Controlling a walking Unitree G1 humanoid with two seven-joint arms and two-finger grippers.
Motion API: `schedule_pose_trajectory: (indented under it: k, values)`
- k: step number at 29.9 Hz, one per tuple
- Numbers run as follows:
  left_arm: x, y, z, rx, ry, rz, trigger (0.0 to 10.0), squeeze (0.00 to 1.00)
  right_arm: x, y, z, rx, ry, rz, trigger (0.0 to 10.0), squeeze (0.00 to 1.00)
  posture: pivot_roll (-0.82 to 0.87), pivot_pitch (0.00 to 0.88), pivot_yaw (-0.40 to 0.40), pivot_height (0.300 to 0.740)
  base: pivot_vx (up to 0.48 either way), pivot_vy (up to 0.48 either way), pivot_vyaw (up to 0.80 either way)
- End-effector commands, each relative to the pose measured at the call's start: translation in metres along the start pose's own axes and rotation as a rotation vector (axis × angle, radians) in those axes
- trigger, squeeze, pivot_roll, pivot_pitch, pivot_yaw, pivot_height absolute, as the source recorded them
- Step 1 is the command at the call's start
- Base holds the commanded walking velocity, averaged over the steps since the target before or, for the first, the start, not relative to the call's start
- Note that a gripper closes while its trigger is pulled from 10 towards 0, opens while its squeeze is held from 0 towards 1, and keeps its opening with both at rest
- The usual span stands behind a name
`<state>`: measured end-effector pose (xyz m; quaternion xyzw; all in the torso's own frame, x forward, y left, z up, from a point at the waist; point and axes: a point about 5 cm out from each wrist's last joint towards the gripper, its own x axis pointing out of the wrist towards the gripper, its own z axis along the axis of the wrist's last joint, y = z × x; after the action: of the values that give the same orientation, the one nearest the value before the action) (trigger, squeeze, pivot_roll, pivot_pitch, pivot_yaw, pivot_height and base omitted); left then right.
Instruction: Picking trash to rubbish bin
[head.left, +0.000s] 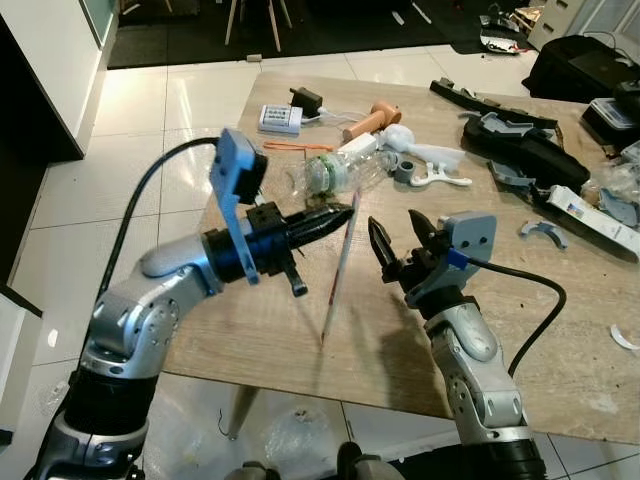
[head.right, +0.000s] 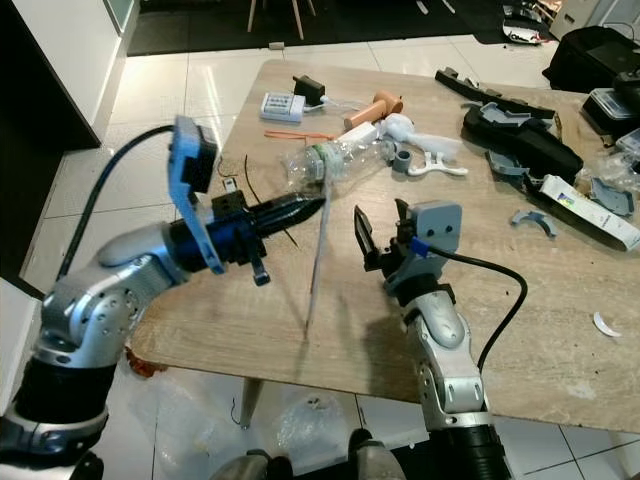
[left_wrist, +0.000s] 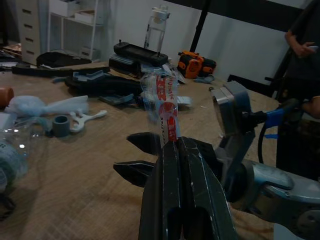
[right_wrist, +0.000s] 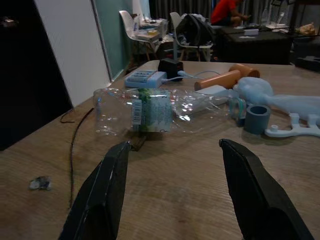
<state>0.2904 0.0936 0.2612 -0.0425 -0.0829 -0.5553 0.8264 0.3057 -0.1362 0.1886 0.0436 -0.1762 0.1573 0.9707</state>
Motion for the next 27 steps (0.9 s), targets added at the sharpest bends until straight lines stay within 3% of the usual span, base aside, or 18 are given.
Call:
schedule_pose_trajectory:
  k: [1, 2, 3, 8, 14, 15, 16, 17, 18, 27]
  values:
    - [0.002, -0.003, -0.001, 0.019, 0.013, -0.005, 10.0, 0.0, -0.005, 0.006, -0.002, 0.027, 0.02, 0.058, 10.0, 0.07, -0.01, 0.187, 0.011, 0.74, 0.0, 0.0, 0.0]
    - [0.003, -0.003, 0.0, 0.022, 0.01, -0.004, 10.0, 0.0, -0.006, 0.009, -0.003, 0.035, 0.024, 0.095, 10.0, 0.48, -0.01, 0.187, 0.011, 0.74, 0.0, 0.0, 0.0]
    - [0.004, -0.003, 0.001, 0.025, 0.008, -0.006, 10.0, 0.0, -0.006, 0.012, -0.003, 0.038, 0.03, 0.129, 10.0, 1.0, -0.01, 0.187, 0.011, 0.74, 0.0, 0.0, 0.0]
    - [0.011, -0.002, 0.002, 0.038, -0.003, -0.01, 10.0, 0.0, -0.01, 0.026, -0.009, 0.059, 0.081, 0.279, 10.0, 1.0, -0.01, 0.192, 0.004, 0.74, 0.0, 0.0, 0.0]
    - [0.015, -0.002, 0.004, 0.034, -0.01, -0.034, 10.0, 0.0, -0.011, 0.034, -0.012, 0.061, 0.11, 0.345, 10.0, 1.0, -0.01, 0.189, 0.006, 0.74, 0.0, 0.0, 0.0]
    - [0.016, -0.004, 0.005, 0.031, -0.011, -0.049, 10.0, 0.0, -0.01, 0.035, -0.013, 0.054, 0.116, 0.35, 10.0, 0.76, -0.01, 0.191, 0.009, 0.74, 0.0, 0.0, 0.0]
    - [0.017, -0.006, 0.005, 0.028, -0.013, -0.059, 10.0, 0.0, -0.009, 0.035, -0.013, 0.043, 0.116, 0.355, 10.0, 0.76, -0.01, 0.189, 0.009, 0.74, 0.0, 0.0, 0.0]
    - [0.018, -0.007, 0.005, 0.025, -0.016, -0.065, 10.0, 0.0, -0.008, 0.035, -0.014, 0.039, 0.121, 0.361, 10.0, 0.11, -0.01, 0.19, 0.009, 0.74, 0.0, 0.0, 0.0]
    - [0.019, -0.009, 0.005, 0.023, -0.017, -0.068, 10.0, 0.0, -0.006, 0.035, -0.015, 0.04, 0.128, 0.368, 10.0, 0.0, -0.01, 0.192, 0.008, 0.74, 0.0, 0.0, 0.0]
    - [0.023, -0.012, 0.002, 0.02, -0.022, -0.085, 10.0, 0.0, -0.004, 0.041, -0.015, 0.065, 0.144, 0.453, 10.0, 0.0, 0.0, 0.192, 0.0, 0.74, 0.0, 0.0, 0.0]
